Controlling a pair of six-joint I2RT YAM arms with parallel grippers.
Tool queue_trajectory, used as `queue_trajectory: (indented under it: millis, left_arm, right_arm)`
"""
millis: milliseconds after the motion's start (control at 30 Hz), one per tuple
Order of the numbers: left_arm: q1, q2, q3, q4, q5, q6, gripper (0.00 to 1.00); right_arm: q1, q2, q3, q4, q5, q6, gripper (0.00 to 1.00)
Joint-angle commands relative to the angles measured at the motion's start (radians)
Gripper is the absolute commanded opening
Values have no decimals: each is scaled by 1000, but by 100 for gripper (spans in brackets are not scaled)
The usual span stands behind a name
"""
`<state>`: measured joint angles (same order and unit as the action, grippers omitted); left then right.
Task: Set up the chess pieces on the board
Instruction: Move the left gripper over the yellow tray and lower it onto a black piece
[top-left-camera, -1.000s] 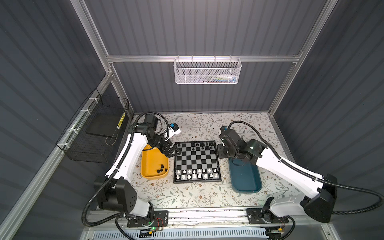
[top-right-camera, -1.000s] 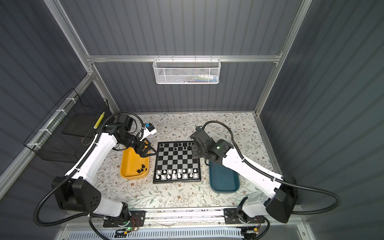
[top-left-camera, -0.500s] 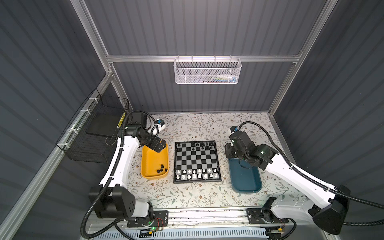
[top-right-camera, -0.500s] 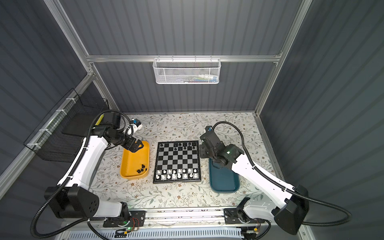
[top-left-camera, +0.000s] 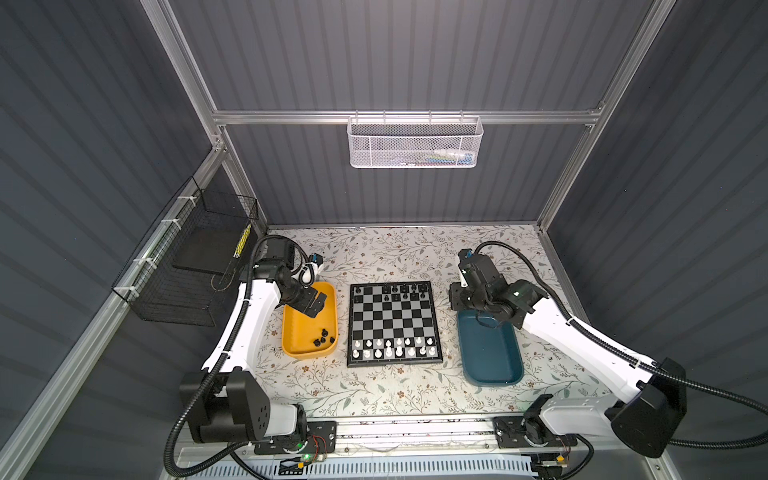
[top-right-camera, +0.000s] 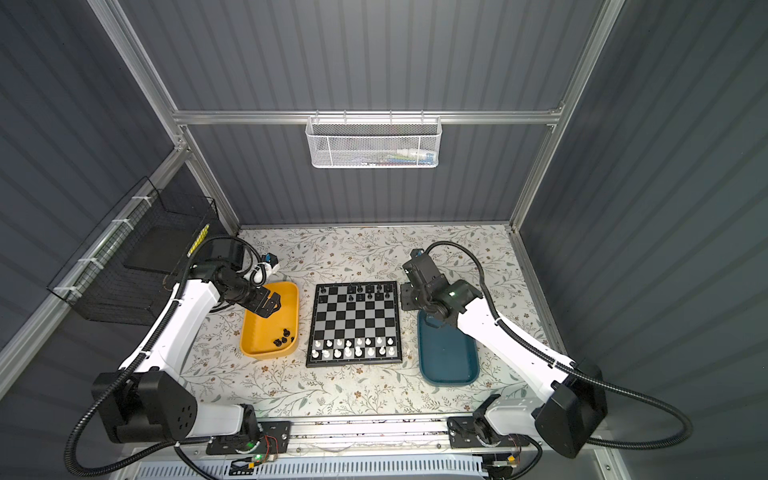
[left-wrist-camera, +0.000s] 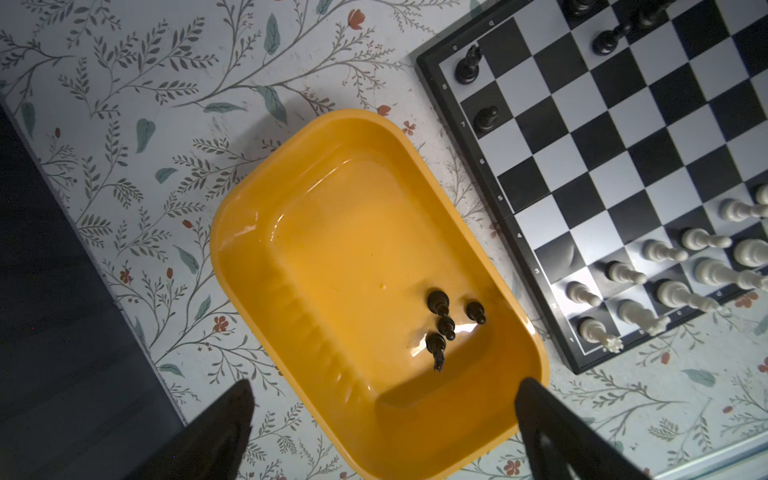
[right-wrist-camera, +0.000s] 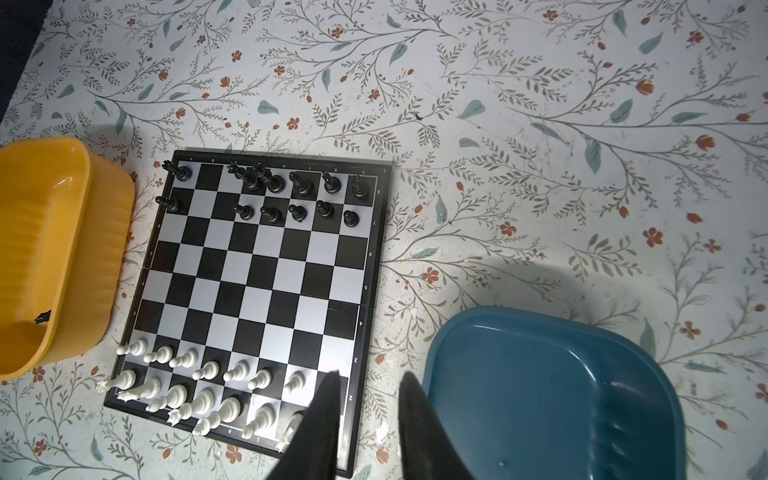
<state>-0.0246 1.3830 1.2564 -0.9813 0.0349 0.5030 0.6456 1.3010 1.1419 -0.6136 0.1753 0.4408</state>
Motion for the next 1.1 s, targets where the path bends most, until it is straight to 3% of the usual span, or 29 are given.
queue_trajectory:
  millis: [0,267,467,833,1067]
  left_arm:
    - [-3,-1,-50,70,-91,-19,96]
    - [-3,13,-127,80,-44,44,93]
    - [-3,11,-182,105,-67,92,73]
    - [-3,94,-199,52,86,196,71]
    - [-3,140,-200,74,108,213,69]
  right_arm:
    - [-12,0,24,-12,-11,-17,28]
    - [-24,-11,-5,-2,-11,1,28]
    - [-26,-7,-17,4,-11,9,28]
    - [-27,-2,-40,13,-16,28,28]
    - [-27,3,-41,11,-11,38,28]
